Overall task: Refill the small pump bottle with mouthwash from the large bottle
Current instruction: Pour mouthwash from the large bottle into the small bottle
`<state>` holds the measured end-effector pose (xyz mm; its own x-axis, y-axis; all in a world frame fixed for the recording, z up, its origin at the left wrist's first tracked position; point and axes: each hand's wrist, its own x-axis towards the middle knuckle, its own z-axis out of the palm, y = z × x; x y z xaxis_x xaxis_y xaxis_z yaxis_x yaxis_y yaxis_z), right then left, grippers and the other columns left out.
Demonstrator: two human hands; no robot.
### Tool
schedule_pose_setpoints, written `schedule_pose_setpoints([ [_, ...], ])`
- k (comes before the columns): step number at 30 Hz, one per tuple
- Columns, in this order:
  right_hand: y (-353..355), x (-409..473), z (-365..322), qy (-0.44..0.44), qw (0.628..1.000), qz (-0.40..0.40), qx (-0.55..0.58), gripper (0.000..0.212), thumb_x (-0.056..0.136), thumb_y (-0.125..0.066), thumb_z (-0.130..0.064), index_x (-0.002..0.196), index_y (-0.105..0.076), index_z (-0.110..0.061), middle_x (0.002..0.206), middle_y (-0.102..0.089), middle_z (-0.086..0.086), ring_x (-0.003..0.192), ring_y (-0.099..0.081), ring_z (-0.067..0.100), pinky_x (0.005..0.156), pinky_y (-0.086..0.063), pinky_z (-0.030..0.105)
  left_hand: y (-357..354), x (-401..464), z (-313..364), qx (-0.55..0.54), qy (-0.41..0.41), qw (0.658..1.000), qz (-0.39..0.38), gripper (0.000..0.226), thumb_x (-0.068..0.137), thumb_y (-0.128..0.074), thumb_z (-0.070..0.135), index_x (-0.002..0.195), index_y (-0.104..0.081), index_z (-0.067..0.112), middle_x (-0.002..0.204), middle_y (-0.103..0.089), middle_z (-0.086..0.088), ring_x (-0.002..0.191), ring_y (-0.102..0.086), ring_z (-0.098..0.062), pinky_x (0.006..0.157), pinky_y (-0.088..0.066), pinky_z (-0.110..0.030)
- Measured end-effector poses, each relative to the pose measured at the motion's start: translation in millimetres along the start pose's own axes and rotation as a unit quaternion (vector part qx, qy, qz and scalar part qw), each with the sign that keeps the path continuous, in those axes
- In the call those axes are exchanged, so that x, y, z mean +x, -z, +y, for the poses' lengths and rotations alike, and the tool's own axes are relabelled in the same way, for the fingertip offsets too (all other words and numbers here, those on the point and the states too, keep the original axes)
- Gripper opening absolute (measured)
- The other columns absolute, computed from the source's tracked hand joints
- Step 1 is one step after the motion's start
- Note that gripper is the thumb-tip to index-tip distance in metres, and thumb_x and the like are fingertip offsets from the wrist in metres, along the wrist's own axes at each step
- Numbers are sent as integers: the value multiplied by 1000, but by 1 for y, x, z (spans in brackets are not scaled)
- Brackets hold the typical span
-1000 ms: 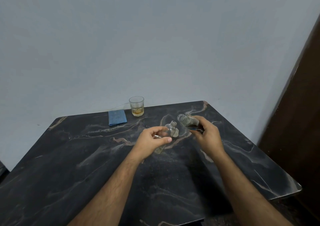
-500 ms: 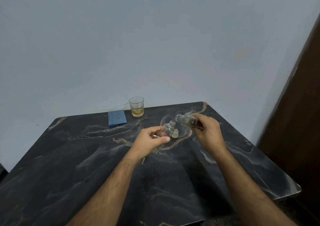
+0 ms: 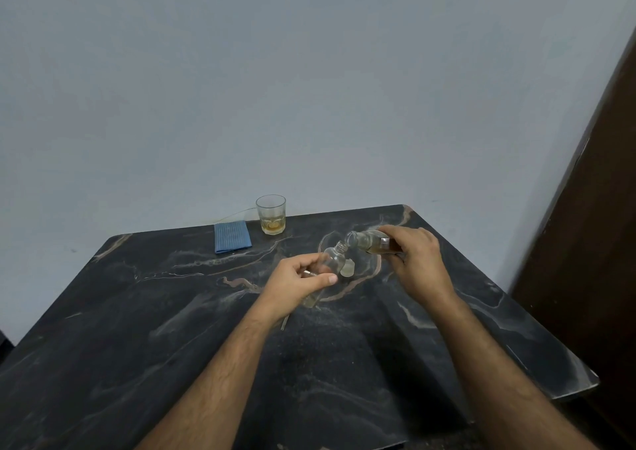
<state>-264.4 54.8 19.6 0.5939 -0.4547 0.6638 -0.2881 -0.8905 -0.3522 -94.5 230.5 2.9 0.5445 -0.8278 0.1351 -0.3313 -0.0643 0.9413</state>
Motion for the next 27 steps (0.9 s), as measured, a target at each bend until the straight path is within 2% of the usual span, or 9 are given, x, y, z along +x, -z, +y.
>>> schedule_pose_setpoints([
  [4, 6, 2, -4, 5, 1000, -6, -16, 35, 85, -73, -9, 117, -66, -24, 104, -70, -11, 98, -59, 13, 103, -31, 40, 1, -1, 2, 1, -1, 1000, -3, 50, 79, -81, 27, 127, -65, 26, 110, -74, 10, 107, -68, -9, 103, -51, -44],
  [10, 10, 7, -5, 18, 999, -10, -26, 29, 87, -72, -12, 113, -65, -23, 98, -69, -10, 94, -60, 14, 105, -31, 44, 3, 0, 4, -1, -7, 1000, -6, 47, 79, -81, 26, 124, -67, 29, 112, -73, 10, 107, -67, -9, 103, -51, -41],
  [13, 10, 9, -3, 21, 999, -11, -43, 30, 88, -71, -12, 114, -64, -24, 101, -68, -12, 98, -60, 15, 107, -32, 51, 4, 2, 3, -16, -12, 1000, -5, 43, 78, -83, 23, 117, -69, 34, 110, -75, 8, 105, -69, -9, 102, -52, -39],
  [20, 12, 12, -2, 18, 998, -14, -55, 35, 86, -72, -8, 118, -66, -21, 103, -68, -9, 103, -59, 18, 111, -27, 53, 5, 3, 3, -22, -10, 1000, -13, 51, 78, -82, 23, 126, -66, 25, 113, -74, 9, 107, -68, -5, 103, -51, -35],
  [27, 13, 15, -3, 16, 998, -20, -61, 36, 86, -71, -7, 119, -66, -20, 106, -69, -6, 105, -59, 20, 113, -23, 52, 6, 4, 1, -27, -8, 999, -20, 52, 78, -82, 24, 128, -66, 23, 114, -74, 9, 108, -68, -5, 102, -51, -35],
])
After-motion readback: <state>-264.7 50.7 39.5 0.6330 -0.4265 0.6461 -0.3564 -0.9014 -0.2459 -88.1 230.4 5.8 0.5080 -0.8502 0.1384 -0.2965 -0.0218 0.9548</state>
